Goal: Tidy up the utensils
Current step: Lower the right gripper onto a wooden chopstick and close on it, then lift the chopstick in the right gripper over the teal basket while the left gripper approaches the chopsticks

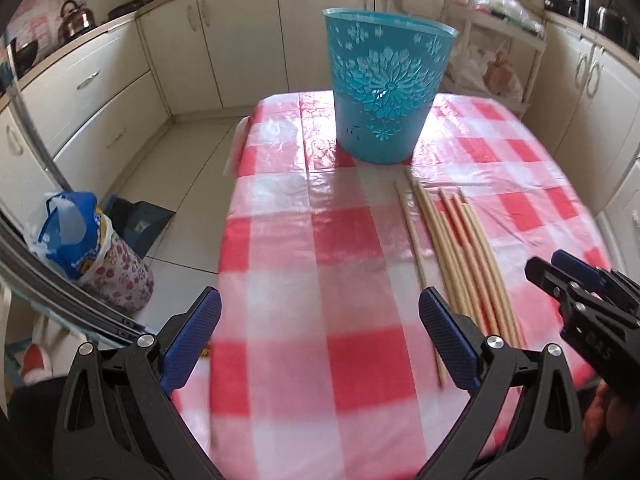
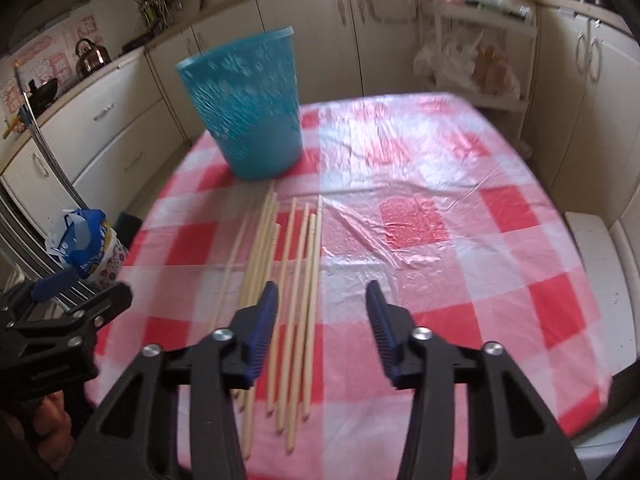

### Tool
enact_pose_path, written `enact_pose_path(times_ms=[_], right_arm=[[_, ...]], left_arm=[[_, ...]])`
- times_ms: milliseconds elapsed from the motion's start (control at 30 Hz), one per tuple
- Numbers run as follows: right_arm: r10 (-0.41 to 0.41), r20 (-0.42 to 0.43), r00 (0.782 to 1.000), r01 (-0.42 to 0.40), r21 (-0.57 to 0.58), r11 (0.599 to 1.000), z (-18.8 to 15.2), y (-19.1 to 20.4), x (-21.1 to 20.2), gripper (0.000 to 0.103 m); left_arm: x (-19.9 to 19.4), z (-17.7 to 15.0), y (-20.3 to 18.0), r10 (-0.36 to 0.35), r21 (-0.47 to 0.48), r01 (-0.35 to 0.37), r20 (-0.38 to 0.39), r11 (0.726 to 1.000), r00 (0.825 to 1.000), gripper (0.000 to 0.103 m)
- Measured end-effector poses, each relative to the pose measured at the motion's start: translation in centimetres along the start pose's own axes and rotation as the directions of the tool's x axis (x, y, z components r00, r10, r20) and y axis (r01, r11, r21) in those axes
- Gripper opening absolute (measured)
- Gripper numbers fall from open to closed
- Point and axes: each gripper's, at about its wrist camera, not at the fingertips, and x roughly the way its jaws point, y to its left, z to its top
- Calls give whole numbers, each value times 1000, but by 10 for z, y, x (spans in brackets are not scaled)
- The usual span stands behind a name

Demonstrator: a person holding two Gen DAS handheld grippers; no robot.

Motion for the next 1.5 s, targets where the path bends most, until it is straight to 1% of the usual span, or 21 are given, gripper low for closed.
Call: enact_pose_path(times_ms=[133,267,500,633,700,733,800,867,900,967,1000,1033,1067,1200,1233,1267,1300,1333,1367,1433,1500], right_arm=[[2,-30,1000,-2,-16,1000,8,-2,20,36],[-23,-52,998,21,-47,999,15,-1,34,36],[-31,-76,997,27,-62,998,23,-5,51,36],[-67,-75,995,58,-121,991,26,3,57,36],[-82,-73,994,70,-149,986,28,7,60,36],[-79,-73,994,67,-155,986,29,8,61,35],[-72,-74,995,58,-178,982,31,10,63,27],[-64,-82,995,47,-194,980,32,13,64,12],[-56,-91,994,37,-207,978,33,14,65,9],[-39,-113,993,14,-212,977,35,13,66,6],[-26,-129,991,-2,-206,979,37,10,67,6],[-15,-144,989,-15,-203,979,39,8,68,6],[-13,-163,987,-23,-216,976,41,8,69,6],[-42,-176,984,-10,-281,960,44,15,72,6],[-46,-173,984,-6,-289,957,44,17,72,6],[-45,-171,984,-6,-288,958,43,17,72,6],[-32,-170,985,-15,-269,963,43,15,71,6],[-9,-169,986,-31,-234,972,42,10,70,6],[23,-165,986,-54,-190,980,42,5,67,6],[80,-137,987,-96,-115,989,41,-4,59,6],[130,-85,988,-136,-64,989,43,-10,46,6]], left_arm=[[34,17,-9,10,-3,-10,-25,1000,1000,95],[58,30,-14,16,-3,-16,-41,1000,999,95],[80,37,-25,23,21,-22,-51,1000,998,95],[94,36,-31,30,37,-28,-69,999,997,93],[96,36,-32,24,29,-22,-61,999,998,93],[97,37,-34,22,31,-21,-58,999,998,92],[98,38,-37,19,41,-17,-51,999,998,90],[98,40,-41,12,58,-10,-39,998,999,81],[97,40,-43,5,64,-2,-37,998,999,78],[97,42,-46,-39,70,42,-36,997,999,57],[97,43,-47,-68,71,71,-42,995,997,50],[96,44,-49,-81,82,84,-45,993,996,39],[96,45,-50,-89,89,93,-51,992,995,33],[98,46,-53,-77,98,83,-62,992,995,34],[98,46,-53,-78,99,84,-62,991,995,32],[98,46,-54,-92,106,98,-62,990,994,24],[97,46,-56,-114,120,120,-63,985,992,18],[96,45,-56,-124,127,132,-69,983,990,4],[95,45,-57,-141,130,150,-82,980,987,0],[93,44,-57,-154,132,164,-86,978,984,0],[88,41,-53,-157,136,166,-76,977,985,0]])
